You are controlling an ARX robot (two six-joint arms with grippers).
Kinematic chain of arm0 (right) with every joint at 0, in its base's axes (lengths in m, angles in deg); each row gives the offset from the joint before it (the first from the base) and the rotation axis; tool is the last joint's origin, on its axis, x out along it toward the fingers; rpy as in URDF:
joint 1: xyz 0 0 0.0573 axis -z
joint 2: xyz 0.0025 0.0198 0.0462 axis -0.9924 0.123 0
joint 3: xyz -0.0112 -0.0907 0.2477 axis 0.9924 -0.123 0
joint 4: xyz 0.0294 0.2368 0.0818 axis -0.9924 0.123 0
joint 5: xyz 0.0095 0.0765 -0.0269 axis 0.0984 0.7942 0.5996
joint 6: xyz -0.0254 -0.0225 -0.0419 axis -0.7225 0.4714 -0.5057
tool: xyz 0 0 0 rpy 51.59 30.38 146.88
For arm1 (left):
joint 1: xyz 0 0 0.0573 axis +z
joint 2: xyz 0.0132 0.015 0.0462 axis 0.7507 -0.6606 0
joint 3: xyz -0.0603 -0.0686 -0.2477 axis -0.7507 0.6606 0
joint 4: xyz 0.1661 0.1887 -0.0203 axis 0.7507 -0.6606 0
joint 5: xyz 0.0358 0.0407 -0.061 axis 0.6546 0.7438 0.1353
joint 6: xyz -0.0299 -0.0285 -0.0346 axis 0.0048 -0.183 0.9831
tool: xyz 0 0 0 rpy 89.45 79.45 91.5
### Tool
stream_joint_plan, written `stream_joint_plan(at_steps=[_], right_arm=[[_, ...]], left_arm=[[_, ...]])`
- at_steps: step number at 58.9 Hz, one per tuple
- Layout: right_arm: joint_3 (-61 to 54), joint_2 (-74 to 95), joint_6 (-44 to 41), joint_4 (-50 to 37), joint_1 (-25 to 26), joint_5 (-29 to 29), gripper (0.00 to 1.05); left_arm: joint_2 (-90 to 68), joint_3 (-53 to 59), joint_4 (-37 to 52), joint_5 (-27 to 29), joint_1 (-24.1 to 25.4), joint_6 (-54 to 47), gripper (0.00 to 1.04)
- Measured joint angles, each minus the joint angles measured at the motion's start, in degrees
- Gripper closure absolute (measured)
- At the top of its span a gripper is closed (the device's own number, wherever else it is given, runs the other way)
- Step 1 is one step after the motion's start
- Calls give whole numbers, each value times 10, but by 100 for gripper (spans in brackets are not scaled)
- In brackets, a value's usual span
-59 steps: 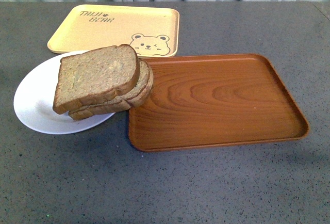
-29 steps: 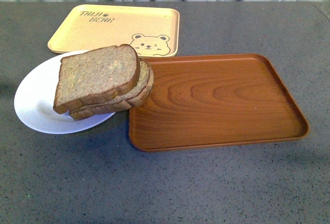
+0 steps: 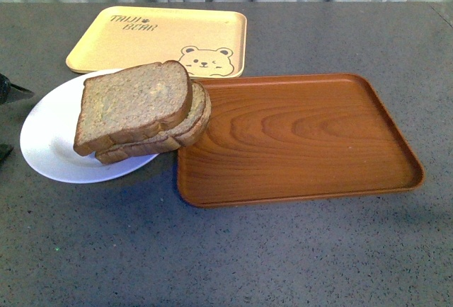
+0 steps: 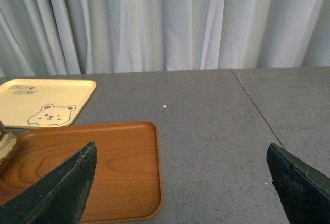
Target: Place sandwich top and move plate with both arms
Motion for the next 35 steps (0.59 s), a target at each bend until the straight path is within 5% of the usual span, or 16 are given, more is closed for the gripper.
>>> stream_joint_plan(at_steps=[35], right_arm=[[0, 0, 0, 0, 0, 0, 9]], left_arm=[[-42, 19, 91, -5, -39, 51, 9]])
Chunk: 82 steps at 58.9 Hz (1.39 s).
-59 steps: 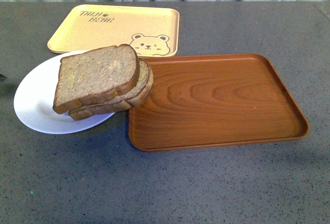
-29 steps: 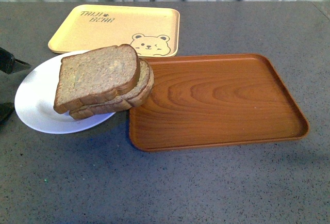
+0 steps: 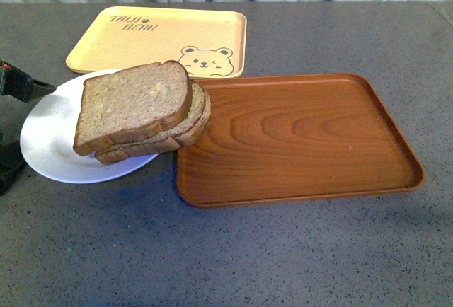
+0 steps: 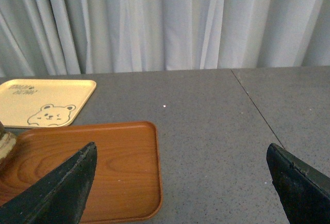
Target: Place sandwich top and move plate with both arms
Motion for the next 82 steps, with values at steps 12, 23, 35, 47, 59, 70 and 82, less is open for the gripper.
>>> stream_joint_plan(at_steps=[12, 23, 35, 47, 59, 70, 82], right_arm=[[0, 0, 0, 0, 0, 0, 9], [0, 0, 0, 0, 0, 0, 9], [0, 0, 0, 0, 0, 0, 9], [0, 0, 0, 0, 0, 0, 9], [0, 0, 0, 0, 0, 0, 9], [0, 0, 0, 0, 0, 0, 9], [0, 0, 0, 0, 0, 0, 9]], left_arm=[[-4, 9, 14, -7, -4, 3, 9], [-14, 17, 31, -10, -10, 11, 9], [-30, 23, 45, -22, -11, 12, 45], [-39, 28, 62, -25, -12, 6, 84], [-37, 38, 78, -33, -12, -6, 102], [-11, 68, 78, -48, -12, 5, 102], [42, 77, 12, -68, -3, 36, 102]])
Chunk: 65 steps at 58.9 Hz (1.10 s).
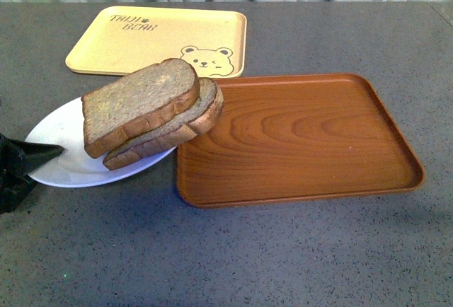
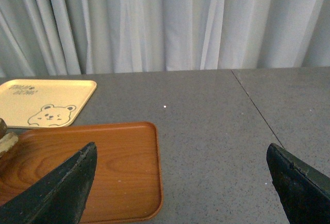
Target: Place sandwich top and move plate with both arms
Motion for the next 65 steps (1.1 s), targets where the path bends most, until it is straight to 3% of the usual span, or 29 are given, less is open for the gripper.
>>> stream_joint_plan(at_steps=[23, 57, 65], right_arm=[[0, 0, 0, 0, 0, 0, 9], [0, 0, 0, 0, 0, 0, 9], [0, 0, 0, 0, 0, 0, 9]], left_arm=[[36, -208, -200, -12, -10, -35, 102], [-212, -607, -342, -8, -54, -64, 102], [-245, -652, -359, -9, -55, -71, 102]])
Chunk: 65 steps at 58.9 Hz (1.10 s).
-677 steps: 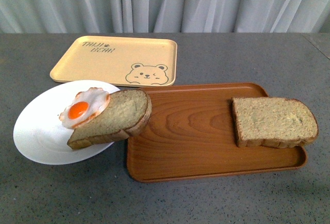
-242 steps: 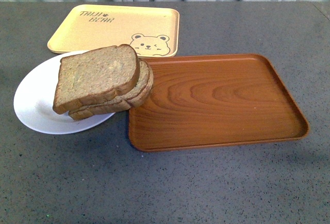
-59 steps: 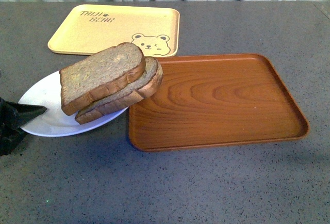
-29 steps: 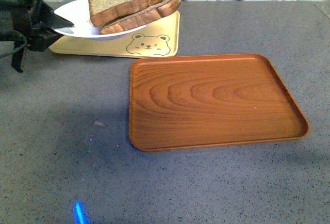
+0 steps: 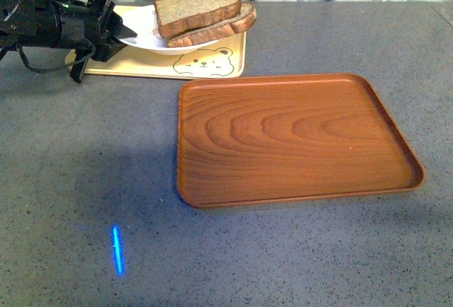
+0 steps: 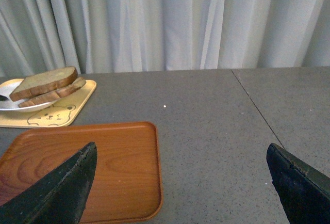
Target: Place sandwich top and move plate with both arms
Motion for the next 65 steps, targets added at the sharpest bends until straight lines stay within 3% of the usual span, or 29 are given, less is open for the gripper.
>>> stream_joint_plan(at_steps=[6, 23, 40, 46, 50, 54, 59, 65], right_arm=[[0, 0, 0, 0, 0, 0, 9], [0, 0, 0, 0, 0, 0, 9], [0, 0, 0, 0, 0, 0, 9], [0, 0, 0, 0, 0, 0, 9], [0, 0, 0, 0, 0, 0, 9], [0, 0, 0, 0, 0, 0, 9], [0, 0, 0, 0, 0, 0, 9], [0, 0, 0, 0, 0, 0, 9]], left_arm=[[-11, -3, -1, -9, 1, -6, 97], [13, 66, 56, -38, 18, -25, 52], [125, 254, 181, -55, 84, -23, 8], [195, 341, 221, -51, 113, -54, 10], [253, 455, 409, 98, 122, -214, 26], [325, 551, 493, 145, 128, -356, 38], [409, 630, 515, 161, 122, -479, 54], [456, 685, 513, 170, 108, -534, 70]])
